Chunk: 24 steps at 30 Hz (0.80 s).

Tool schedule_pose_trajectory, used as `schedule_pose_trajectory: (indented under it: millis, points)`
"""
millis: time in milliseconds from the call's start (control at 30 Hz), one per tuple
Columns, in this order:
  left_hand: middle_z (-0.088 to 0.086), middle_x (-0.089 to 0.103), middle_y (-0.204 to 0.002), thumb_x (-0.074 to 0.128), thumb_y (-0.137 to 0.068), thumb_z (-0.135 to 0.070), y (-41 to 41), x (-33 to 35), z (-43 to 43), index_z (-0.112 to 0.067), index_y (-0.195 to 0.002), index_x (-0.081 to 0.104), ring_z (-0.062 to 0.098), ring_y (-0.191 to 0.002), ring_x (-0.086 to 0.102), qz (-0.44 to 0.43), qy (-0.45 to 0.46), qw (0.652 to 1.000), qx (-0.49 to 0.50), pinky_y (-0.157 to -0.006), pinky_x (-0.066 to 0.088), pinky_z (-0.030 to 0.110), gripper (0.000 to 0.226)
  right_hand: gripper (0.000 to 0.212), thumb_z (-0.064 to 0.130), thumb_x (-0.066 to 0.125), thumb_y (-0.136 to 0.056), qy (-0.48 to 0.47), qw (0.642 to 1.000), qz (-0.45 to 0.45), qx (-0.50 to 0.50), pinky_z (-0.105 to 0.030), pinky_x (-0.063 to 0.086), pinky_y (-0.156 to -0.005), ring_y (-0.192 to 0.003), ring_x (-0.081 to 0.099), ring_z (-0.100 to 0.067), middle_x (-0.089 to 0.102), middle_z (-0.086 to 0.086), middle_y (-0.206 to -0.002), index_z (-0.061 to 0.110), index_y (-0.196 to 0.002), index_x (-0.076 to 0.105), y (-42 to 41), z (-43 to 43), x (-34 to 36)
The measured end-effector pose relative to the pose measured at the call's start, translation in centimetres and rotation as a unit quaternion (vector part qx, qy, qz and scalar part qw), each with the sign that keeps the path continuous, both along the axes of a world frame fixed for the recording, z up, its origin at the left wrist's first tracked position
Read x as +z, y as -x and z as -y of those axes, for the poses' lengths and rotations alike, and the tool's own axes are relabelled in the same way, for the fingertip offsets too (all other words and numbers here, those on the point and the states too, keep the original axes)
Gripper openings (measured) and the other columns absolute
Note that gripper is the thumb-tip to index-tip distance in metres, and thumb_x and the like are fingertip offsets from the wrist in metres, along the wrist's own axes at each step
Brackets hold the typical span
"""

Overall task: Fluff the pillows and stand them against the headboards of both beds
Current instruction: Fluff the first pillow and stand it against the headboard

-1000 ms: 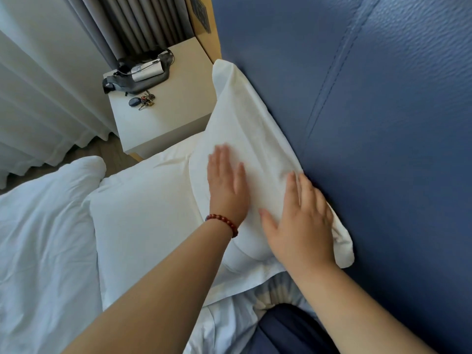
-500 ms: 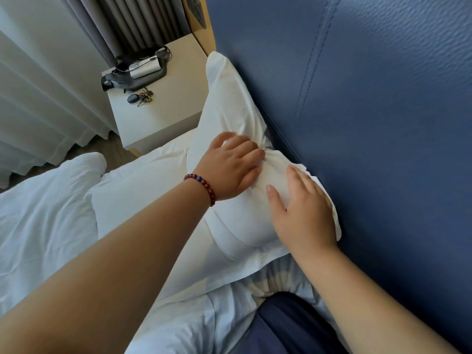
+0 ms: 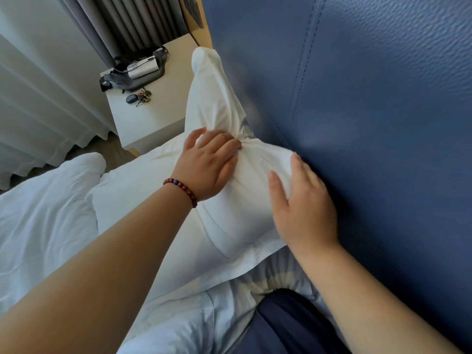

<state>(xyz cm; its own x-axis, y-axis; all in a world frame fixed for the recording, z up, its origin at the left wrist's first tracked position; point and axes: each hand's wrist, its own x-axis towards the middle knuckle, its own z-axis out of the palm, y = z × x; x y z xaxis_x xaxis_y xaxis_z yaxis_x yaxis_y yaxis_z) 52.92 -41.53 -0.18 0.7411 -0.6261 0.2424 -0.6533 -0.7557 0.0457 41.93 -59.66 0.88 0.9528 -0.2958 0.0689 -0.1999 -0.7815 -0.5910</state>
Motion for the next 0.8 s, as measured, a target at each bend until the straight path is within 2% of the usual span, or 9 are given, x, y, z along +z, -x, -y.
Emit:
schedule_pose_trajectory:
  millis: [133, 200, 267, 333, 400, 500, 600, 700, 800]
  points:
    - [0.002, 0.061, -0.124, 0.032, -0.099, -0.038, -0.4, -0.1, 1.4, -0.017, -0.123, 0.06, 0.024, -0.125, 0.049, -0.019, 0.014, 1.0, 0.005, -0.111, 0.027, 0.048, 0.043, 0.056, 0.037, 0.045, -0.096, 0.052, 0.98, 0.189, 0.039, -0.043, 0.025, -0.117, -0.138, 0.04, -0.03, 0.046, -0.017, -0.146, -0.001, -0.136, 0.052, 0.1, -1.9, 1.9]
    - [0.0, 0.056, -0.136, 0.029, -0.099, -0.042, -0.4, -0.4, 3.0, -0.021, -0.133, 0.055, 0.023, -0.135, 0.041, -0.053, 0.013, 0.998, -0.008, -0.113, 0.025, 0.047, 0.048, 0.049, 0.032, 0.048, -0.095, 0.013, 0.976, 0.21, 0.049, -0.038, 0.032, -0.113, -0.133, 0.047, -0.027, 0.053, -0.014, -0.141, 0.0, -0.131, 0.057, 0.1, -2.2, 2.3]
    - [-0.004, 0.038, -0.153, 0.025, -0.099, -0.044, -0.2, -1.2, 4.7, -0.028, -0.146, 0.041, 0.021, -0.147, 0.019, -0.096, 0.029, 0.995, -0.002, -0.118, 0.012, 0.046, 0.051, 0.042, 0.029, 0.05, -0.095, -0.039, 0.977, 0.202, 0.054, -0.032, 0.041, -0.106, -0.124, 0.055, -0.022, 0.062, -0.01, -0.13, 0.003, -0.124, 0.064, 0.2, -2.4, 2.3]
    - [-0.004, 0.017, -0.162, 0.023, -0.1, -0.046, 0.3, -1.9, 5.7, -0.032, -0.151, 0.027, 0.019, -0.15, 0.0, -0.132, 0.088, 0.987, 0.023, -0.12, 0.0, 0.046, 0.053, 0.035, 0.026, 0.051, -0.094, -0.068, 0.977, 0.195, 0.049, -0.028, 0.046, -0.1, -0.115, 0.06, -0.018, 0.068, -0.007, -0.119, 0.005, -0.116, 0.069, 0.3, -2.5, 2.0]
    - [-0.002, 0.007, -0.164, 0.025, -0.101, -0.045, 1.3, -2.3, 5.7, -0.03, -0.153, 0.023, 0.018, -0.15, -0.007, -0.155, 0.162, 0.973, 0.051, -0.121, 0.0, 0.045, 0.054, 0.029, 0.023, 0.053, -0.094, -0.079, 0.976, 0.197, 0.04, -0.024, 0.046, -0.096, -0.108, 0.062, -0.017, 0.07, -0.004, -0.111, 0.007, -0.109, 0.071, 0.2, -2.4, 1.7]
    - [0.0, 0.015, -0.162, 0.026, -0.101, -0.04, 3.1, -2.4, 4.8, -0.024, -0.151, 0.031, 0.019, -0.151, 0.002, -0.161, 0.209, 0.96, 0.095, -0.121, 0.011, 0.045, 0.053, 0.03, 0.023, 0.059, -0.091, -0.023, 0.989, 0.141, 0.03, -0.03, 0.039, -0.1, -0.111, 0.058, -0.024, 0.067, -0.007, -0.117, 0.006, -0.114, 0.067, -0.4, -1.6, 0.9]
    - [0.009, 0.048, -0.145, 0.037, -0.098, -0.025, 3.4, -1.4, 4.6, -0.008, -0.137, 0.053, 0.028, -0.142, 0.033, -0.093, 0.201, 0.974, 0.036, -0.114, 0.03, 0.047, 0.045, 0.044, 0.026, 0.06, -0.091, 0.007, 0.999, 0.035, 0.015, -0.038, 0.034, -0.106, -0.126, 0.049, -0.031, 0.056, -0.013, -0.135, 0.003, -0.128, 0.058, -0.8, -0.9, 0.2]
    - [0.015, 0.064, -0.123, 0.041, -0.095, -0.02, 1.3, 0.2, 5.9, -0.001, -0.12, 0.064, 0.032, -0.123, 0.055, -0.09, 0.132, 0.984, -0.082, -0.103, 0.043, 0.047, 0.039, 0.046, 0.022, 0.057, -0.092, -0.004, 0.999, 0.047, 0.006, -0.041, 0.03, -0.113, -0.133, 0.043, -0.032, 0.051, -0.015, -0.142, 0.002, -0.134, 0.054, 0.0, -1.0, -0.1]
    - [0.01, 0.063, -0.126, 0.034, -0.101, -0.031, -1.1, 1.6, 6.8, -0.007, -0.124, 0.063, 0.029, -0.127, 0.051, -0.108, 0.003, 0.985, -0.134, -0.11, 0.035, 0.045, 0.044, 0.053, 0.021, 0.052, -0.094, -0.016, 0.999, 0.029, -0.007, -0.038, 0.023, -0.116, -0.14, 0.035, -0.028, 0.041, -0.012, -0.151, 0.005, -0.143, 0.044, 0.6, -1.2, -0.2]
